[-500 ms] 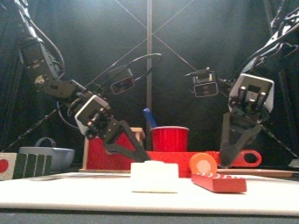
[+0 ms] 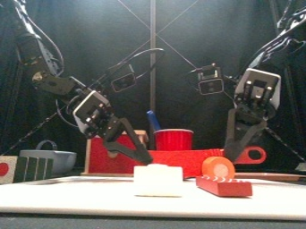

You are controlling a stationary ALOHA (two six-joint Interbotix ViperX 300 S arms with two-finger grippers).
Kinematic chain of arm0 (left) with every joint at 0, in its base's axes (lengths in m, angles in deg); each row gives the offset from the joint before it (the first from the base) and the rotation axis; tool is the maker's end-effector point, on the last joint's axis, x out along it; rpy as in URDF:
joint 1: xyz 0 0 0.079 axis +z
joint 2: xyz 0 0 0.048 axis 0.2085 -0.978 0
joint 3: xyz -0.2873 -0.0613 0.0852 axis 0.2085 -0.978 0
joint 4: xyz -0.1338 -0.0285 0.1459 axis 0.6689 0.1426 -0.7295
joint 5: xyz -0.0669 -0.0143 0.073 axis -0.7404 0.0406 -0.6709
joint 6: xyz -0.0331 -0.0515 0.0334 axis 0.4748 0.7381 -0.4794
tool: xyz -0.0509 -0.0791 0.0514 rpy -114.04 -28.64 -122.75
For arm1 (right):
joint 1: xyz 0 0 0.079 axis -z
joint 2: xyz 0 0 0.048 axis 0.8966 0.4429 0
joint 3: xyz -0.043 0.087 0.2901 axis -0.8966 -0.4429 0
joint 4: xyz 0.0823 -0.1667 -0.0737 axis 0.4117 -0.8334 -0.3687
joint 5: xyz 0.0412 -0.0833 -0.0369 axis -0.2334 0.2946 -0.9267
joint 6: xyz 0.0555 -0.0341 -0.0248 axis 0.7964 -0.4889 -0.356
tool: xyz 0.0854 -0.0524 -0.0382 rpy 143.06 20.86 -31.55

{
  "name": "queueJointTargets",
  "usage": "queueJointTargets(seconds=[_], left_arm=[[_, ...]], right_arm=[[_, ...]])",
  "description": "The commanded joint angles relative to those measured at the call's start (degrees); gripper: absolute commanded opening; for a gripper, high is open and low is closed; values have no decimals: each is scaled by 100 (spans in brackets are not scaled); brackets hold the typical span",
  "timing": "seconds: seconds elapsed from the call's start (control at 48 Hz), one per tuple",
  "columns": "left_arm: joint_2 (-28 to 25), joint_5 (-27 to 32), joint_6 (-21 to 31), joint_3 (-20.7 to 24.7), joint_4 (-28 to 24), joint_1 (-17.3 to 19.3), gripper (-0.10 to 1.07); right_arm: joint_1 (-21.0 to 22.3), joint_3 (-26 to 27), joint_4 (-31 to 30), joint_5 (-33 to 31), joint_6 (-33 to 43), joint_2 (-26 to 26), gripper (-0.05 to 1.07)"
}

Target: Drop knife

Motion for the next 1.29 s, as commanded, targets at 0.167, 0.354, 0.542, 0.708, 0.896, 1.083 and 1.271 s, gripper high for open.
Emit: queueJointTargets(seconds=[0.167, 0.354, 0.542, 0.708, 0.896, 1.083, 1.271], left_arm=[[510, 193, -9, 35, 26, 9, 54], [791, 299, -18, 26, 18, 9, 67], [1011, 299, -26, 18, 9, 18, 76], [1239, 299, -53, -9, 0, 44, 79], [1512, 299, -53, -70, -97, 62, 79], [1696, 299, -62, -141, -185, 70, 79], [1767, 299, -70, -141, -299, 79, 79]], right_arm=[[0, 26, 0, -220, 26, -589, 22], [0, -18, 0, -246, 18, -729, 22], [9, -26, -35, -369, 9, -888, 22], [9, -53, -123, -448, 18, -1222, 22], [9, -246, -70, -721, 35, -1819, 22], [9, -545, 53, -1081, 35, -2461, 22], [18, -923, 290, -1292, 44, -3094, 22]])
